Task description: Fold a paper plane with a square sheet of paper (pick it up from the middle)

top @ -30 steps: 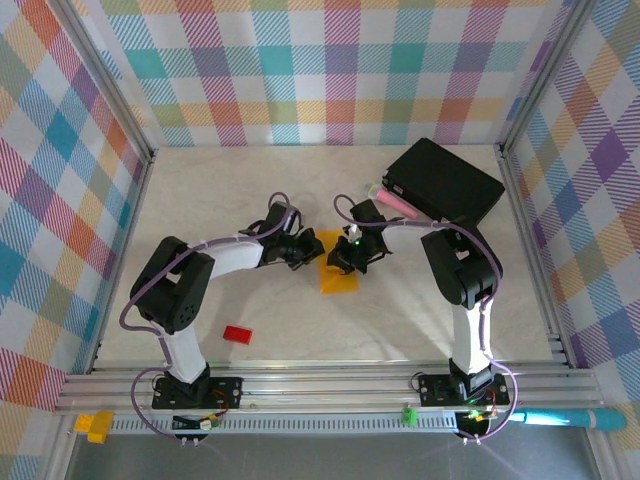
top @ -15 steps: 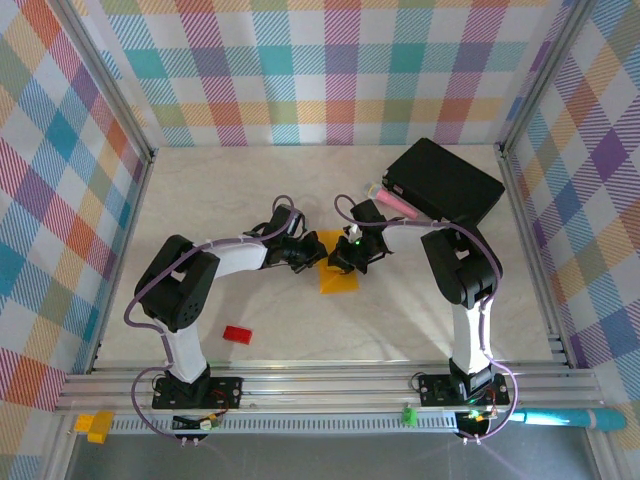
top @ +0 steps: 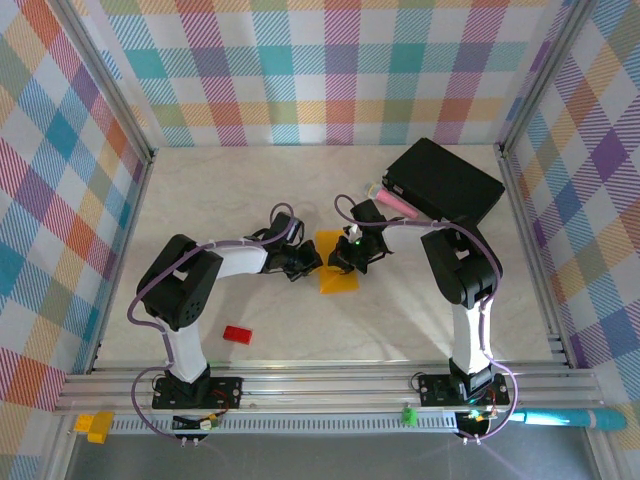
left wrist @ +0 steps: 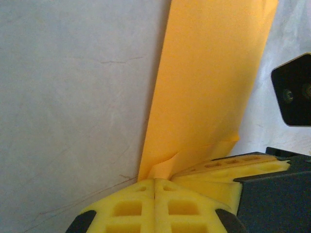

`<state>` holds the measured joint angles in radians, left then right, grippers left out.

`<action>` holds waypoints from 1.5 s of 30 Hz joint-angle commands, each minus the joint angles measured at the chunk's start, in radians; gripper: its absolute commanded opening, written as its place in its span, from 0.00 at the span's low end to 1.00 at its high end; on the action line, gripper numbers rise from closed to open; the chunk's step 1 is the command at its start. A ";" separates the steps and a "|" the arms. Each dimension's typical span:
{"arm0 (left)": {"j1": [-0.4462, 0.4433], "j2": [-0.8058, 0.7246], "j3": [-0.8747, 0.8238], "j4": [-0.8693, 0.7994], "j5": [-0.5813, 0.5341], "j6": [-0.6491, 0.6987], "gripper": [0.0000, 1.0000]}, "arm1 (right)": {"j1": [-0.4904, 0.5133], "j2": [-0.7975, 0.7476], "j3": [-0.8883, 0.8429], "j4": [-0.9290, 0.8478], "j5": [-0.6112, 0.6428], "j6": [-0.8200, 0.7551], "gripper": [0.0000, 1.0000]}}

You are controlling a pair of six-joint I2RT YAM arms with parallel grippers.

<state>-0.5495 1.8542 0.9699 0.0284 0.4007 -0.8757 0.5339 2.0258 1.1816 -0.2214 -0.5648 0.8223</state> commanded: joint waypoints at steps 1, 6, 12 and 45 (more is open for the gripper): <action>-0.011 0.014 0.000 0.048 0.027 -0.014 0.00 | 0.004 0.068 -0.027 -0.083 0.094 -0.006 0.00; -0.012 0.022 0.006 0.059 0.016 -0.015 0.00 | 0.003 0.068 -0.027 -0.080 0.091 -0.005 0.00; -0.012 0.072 -0.001 0.020 -0.007 -0.016 0.00 | 0.004 0.063 -0.030 -0.068 0.081 -0.004 0.00; -0.012 0.085 0.048 -0.145 -0.062 0.071 0.00 | -0.034 -0.012 -0.032 -0.053 0.075 -0.178 0.03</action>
<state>-0.5552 1.8954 1.0168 -0.0063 0.3809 -0.8219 0.5091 1.9896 1.1725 -0.2527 -0.5095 0.6666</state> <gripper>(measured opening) 0.043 0.043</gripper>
